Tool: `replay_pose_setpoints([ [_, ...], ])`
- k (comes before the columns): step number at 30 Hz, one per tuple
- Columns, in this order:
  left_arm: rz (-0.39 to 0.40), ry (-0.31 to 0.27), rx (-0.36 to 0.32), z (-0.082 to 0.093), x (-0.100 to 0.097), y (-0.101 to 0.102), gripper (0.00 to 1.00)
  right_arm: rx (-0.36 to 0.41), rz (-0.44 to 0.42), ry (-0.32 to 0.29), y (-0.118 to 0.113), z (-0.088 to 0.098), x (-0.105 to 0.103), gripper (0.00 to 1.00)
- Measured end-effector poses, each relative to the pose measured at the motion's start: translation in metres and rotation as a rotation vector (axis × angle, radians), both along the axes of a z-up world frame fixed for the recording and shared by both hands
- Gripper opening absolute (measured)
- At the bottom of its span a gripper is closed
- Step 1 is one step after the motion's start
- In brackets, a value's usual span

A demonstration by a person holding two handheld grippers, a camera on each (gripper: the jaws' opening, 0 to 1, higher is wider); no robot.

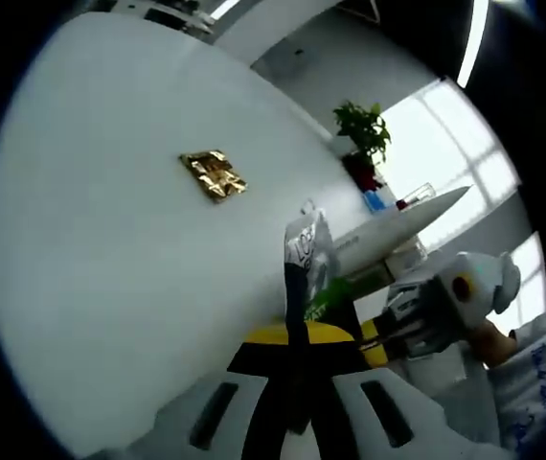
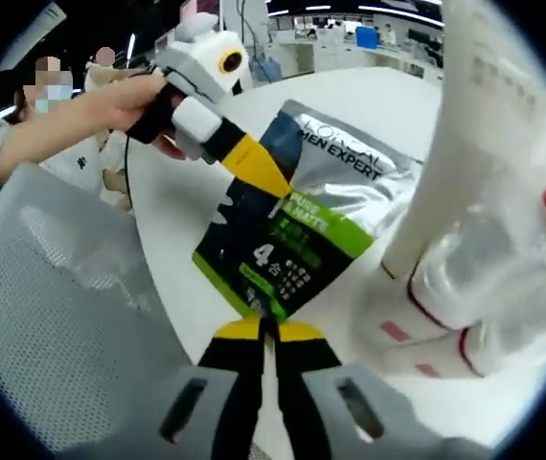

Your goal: Arrange the skincare products in the storage area until every visible bottle or jar stands upright without overlapping.

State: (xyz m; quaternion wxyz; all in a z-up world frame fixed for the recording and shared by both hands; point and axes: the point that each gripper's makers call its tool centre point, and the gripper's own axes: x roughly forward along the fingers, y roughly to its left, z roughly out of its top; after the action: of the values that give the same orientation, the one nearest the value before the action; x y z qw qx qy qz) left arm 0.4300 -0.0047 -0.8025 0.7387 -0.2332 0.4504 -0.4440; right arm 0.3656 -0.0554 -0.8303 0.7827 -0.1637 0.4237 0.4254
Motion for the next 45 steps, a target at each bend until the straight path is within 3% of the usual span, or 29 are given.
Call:
replay_pose_setpoints([
  [18,-0.024,0.01,0.005,-0.004,0.0,-0.002,0.0,-0.027,-0.093,0.032,-0.019,-0.001,-0.002,0.1],
  [25,-0.033,0.015,0.018,-0.008,0.001,-0.003,0.0,-0.058,-0.098,-0.001,-0.027,0.005,-0.005,0.1],
  [32,-0.041,0.019,0.03,-0.01,0.004,-0.001,0.0,-0.036,-0.103,-0.08,-0.016,0.017,0.003,0.1],
  [35,-0.048,0.015,0.035,-0.011,0.004,-0.003,0.0,-0.062,-0.077,-0.132,-0.011,0.018,0.009,0.12],
  [40,-0.041,0.015,0.04,-0.014,0.006,-0.002,0.0,-0.065,-0.078,-0.158,-0.004,0.017,0.015,0.14],
  [45,-0.034,0.012,0.033,-0.015,0.007,-0.003,0.0,-0.11,-0.031,-0.143,0.002,0.004,0.013,0.14],
])
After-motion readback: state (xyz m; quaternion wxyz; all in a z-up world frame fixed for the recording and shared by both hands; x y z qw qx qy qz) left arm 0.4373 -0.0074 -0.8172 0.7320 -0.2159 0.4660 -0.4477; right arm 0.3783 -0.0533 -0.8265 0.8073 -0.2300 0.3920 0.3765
